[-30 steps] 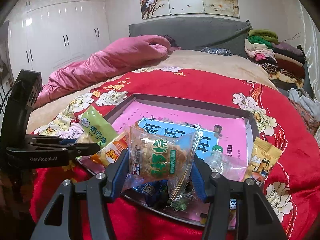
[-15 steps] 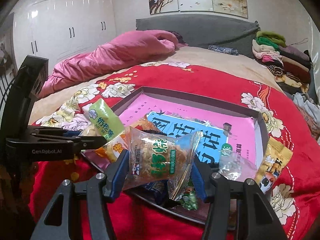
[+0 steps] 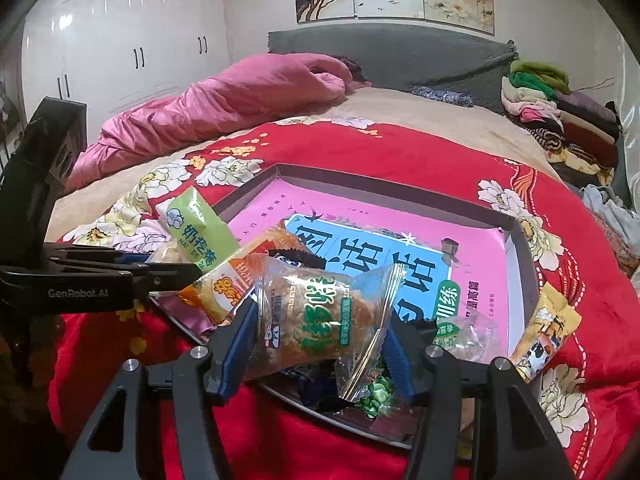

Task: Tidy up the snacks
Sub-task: 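Carry the green bag with left while right carries the pastry bag into the lid, then release the green bag into the lid with left while right releases the pastry bag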

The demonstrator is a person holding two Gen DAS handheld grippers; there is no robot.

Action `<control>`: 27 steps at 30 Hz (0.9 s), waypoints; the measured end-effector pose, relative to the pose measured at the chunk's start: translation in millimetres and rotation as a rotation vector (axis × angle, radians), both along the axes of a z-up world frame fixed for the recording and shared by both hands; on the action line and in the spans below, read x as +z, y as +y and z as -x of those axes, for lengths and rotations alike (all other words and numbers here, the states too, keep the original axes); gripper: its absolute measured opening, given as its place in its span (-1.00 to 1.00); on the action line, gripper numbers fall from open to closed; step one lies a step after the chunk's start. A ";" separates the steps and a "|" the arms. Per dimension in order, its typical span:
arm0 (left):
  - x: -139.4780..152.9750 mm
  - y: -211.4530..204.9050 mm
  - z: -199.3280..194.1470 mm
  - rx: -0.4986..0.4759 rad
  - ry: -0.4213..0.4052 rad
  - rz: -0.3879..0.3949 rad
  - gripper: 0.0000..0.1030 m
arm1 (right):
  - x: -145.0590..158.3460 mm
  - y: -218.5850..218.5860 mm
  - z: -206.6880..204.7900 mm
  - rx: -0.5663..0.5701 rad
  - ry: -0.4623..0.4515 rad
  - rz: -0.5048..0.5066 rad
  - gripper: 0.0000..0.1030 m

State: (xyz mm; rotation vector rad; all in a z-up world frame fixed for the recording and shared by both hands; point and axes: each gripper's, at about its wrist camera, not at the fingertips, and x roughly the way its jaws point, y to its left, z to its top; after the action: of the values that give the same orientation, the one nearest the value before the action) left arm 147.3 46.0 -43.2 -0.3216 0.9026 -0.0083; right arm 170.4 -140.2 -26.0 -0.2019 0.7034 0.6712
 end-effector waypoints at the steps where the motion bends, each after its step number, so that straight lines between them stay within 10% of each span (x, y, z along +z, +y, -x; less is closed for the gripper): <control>1: 0.5 0.4 0.0 0.001 -0.001 0.002 -0.31 | -0.1 -0.4 -0.1 -0.003 -0.002 0.001 0.16; 27: -0.3 -2.9 1.5 -0.007 -0.006 -0.003 -0.13 | 9.8 -5.3 4.7 -0.008 -0.023 -0.031 0.25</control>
State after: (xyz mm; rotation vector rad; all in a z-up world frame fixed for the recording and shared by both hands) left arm 145.8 43.0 -43.5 -0.3160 0.8981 -0.0140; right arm 165.7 -145.5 -16.2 -0.1780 0.6711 0.6704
